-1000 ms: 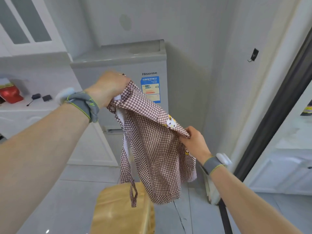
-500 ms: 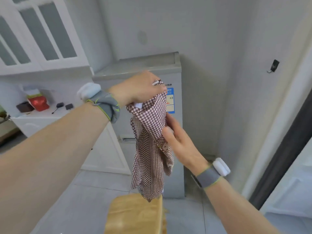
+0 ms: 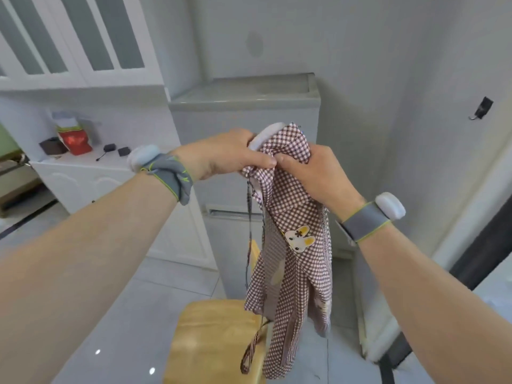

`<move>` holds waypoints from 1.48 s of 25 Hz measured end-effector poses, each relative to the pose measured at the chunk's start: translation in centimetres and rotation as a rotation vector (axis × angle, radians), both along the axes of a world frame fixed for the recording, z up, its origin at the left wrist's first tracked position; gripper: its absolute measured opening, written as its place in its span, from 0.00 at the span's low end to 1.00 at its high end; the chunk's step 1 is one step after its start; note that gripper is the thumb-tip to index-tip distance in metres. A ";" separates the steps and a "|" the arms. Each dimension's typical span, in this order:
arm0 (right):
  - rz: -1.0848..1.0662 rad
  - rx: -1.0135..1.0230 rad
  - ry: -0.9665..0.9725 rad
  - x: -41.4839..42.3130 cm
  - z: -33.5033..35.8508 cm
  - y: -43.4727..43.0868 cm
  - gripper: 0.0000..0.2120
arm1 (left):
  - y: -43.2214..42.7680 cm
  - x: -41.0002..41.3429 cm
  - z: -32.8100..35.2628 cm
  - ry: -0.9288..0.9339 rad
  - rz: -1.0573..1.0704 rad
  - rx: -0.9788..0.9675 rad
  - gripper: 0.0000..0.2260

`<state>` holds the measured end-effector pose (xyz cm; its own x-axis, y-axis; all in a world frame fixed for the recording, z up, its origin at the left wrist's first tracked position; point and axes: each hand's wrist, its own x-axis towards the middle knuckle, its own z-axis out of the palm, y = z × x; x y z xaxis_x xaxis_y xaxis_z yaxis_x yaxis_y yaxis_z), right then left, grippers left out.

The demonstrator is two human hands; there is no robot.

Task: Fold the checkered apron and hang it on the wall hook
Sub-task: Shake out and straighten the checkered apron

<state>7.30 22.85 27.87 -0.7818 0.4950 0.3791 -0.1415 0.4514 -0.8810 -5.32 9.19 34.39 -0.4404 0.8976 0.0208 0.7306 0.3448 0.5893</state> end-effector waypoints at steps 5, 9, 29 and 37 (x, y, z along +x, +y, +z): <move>0.380 -0.436 -0.139 1.8 -1.5 1.1 0.13 | 0.6 1.0 2.3 0.036 0.032 0.195 0.15; 0.224 -0.403 -0.149 1.7 -6.6 -0.6 0.10 | 1.4 1.8 2.3 0.051 0.057 0.223 0.13; -0.214 -0.027 -0.319 8.4 -17.9 5.9 0.03 | 3.7 0.3 0.7 -0.423 0.447 0.620 0.08; -0.198 -0.244 -0.362 10.0 -22.0 4.7 0.35 | 4.4 -0.2 -0.4 -0.538 0.519 0.571 0.11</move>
<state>17.35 27.60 5.91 -0.7240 0.6883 -0.0459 0.2614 0.2123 -0.9416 -5.51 13.56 34.00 -0.8612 0.5028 0.0745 0.1470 0.1060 0.9834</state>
